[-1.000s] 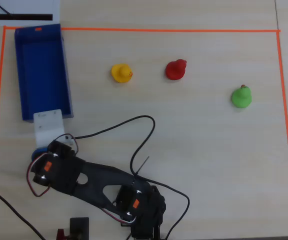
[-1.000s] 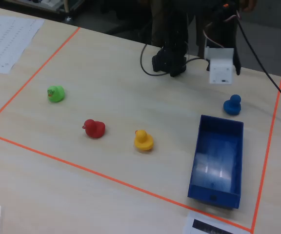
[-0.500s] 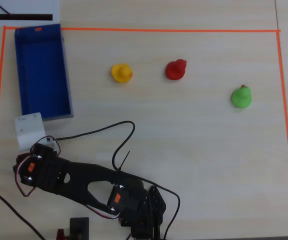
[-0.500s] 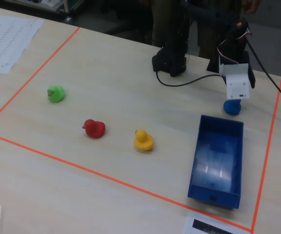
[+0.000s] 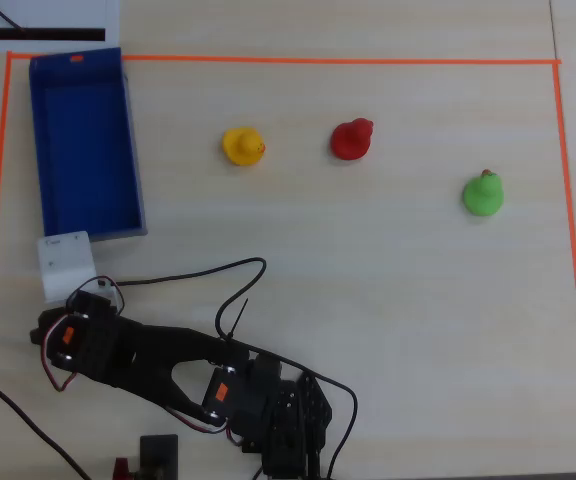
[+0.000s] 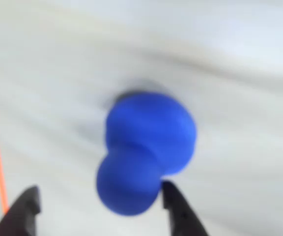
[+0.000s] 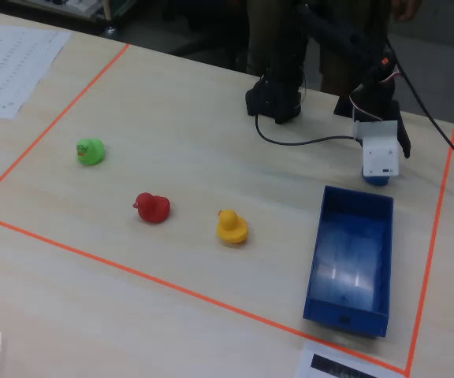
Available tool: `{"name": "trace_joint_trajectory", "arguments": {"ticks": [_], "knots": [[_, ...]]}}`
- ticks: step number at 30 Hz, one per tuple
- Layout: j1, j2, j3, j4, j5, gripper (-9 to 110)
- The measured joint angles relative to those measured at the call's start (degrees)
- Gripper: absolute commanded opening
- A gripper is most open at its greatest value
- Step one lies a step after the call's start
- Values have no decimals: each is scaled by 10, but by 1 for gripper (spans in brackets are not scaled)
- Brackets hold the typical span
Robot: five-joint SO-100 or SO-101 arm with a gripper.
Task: Grasp blue duck and put it into box.
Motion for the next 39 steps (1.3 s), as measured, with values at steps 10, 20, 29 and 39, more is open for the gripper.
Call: {"name": "trace_joint_trajectory", "arguments": {"ticks": [10, 20, 29, 39], "knots": [[0, -17, 20, -40, 4, 0], [95, 80, -50, 92, 4, 0], [263, 103, -243, 137, 23, 0], [267, -2, -112, -84, 113, 0]]}}
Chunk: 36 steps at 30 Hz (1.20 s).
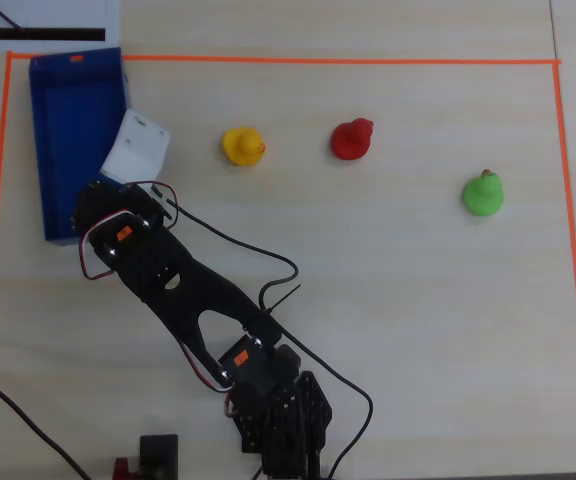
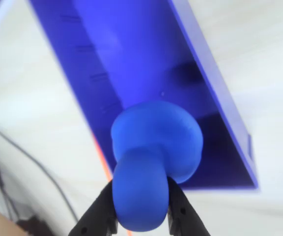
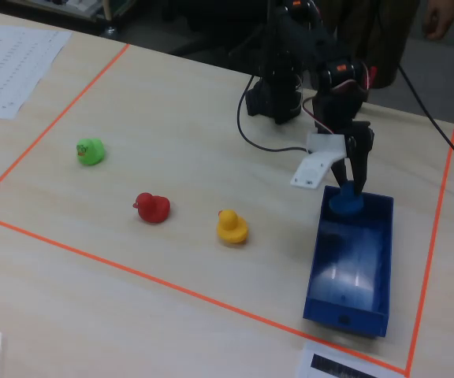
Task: Grasp blue duck and put it into box.
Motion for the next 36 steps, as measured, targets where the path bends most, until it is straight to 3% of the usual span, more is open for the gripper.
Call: {"name": "trace_joint_trajectory", "arguments": {"ticks": [11, 15, 20, 26, 36], "knots": [[-4, -42, 0, -26, -39, 30], [-5, -41, 0, 2, -57, 26], [26, 20, -3, 60, -73, 1], [118, 210, 70, 84, -114, 0], [327, 640, 429, 29, -279, 0]]}}
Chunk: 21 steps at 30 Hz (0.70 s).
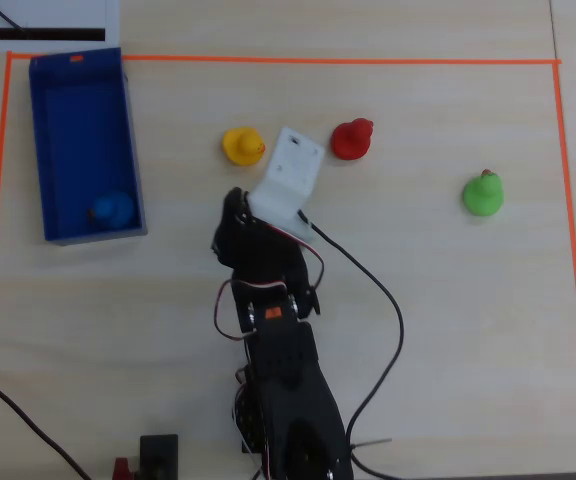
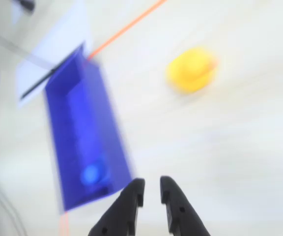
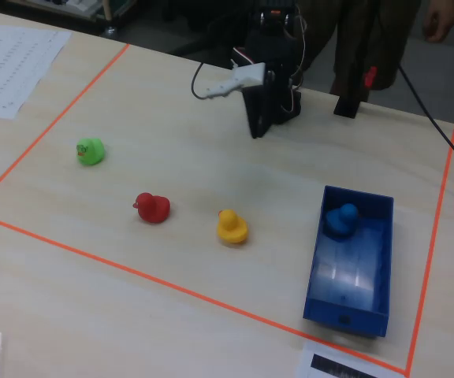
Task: Grasp blue duck and put it into box.
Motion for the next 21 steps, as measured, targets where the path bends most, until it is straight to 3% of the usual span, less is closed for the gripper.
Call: {"name": "trace_joint_trajectory", "arguments": {"ticks": [9, 21], "knots": [[92, 300, 348, -23, -115, 0], [84, 343, 374, 259, -246, 0]]}}
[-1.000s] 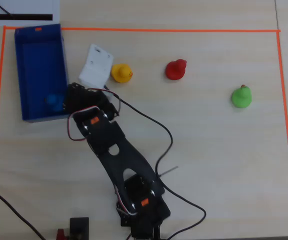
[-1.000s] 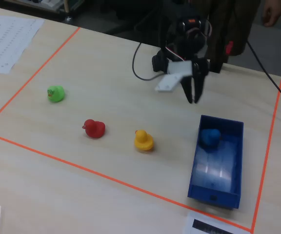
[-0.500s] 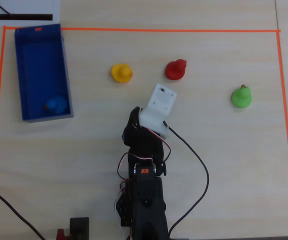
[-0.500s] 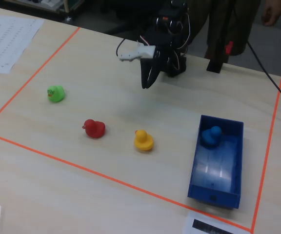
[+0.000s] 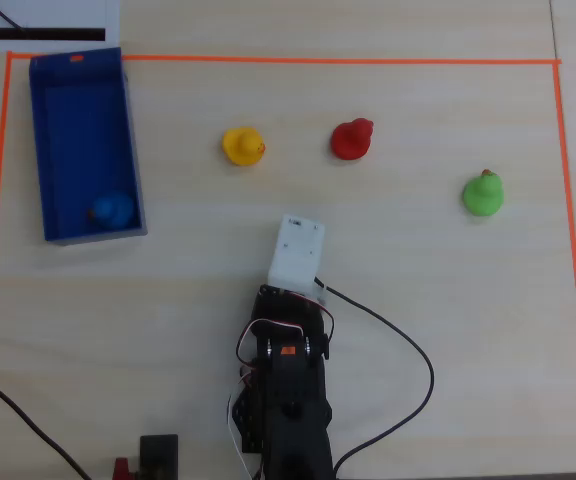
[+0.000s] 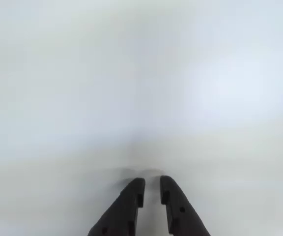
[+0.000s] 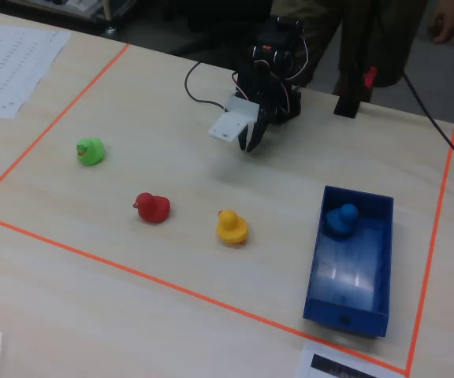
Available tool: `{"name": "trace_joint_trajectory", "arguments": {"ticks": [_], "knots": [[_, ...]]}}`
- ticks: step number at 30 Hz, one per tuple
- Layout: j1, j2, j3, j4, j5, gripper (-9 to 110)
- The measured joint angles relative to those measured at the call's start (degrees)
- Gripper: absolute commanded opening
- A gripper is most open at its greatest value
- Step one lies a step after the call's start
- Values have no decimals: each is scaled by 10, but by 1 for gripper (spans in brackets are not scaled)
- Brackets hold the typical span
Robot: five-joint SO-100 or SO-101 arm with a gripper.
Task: Grasp blue duck and put it into box.
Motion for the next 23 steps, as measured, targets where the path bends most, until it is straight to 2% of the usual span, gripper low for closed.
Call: {"name": "trace_joint_trajectory", "arguments": {"ticks": [2, 23], "knots": [[-1, 11, -1, 10, -2, 4], [-1, 11, -1, 11, -3, 5]]}}
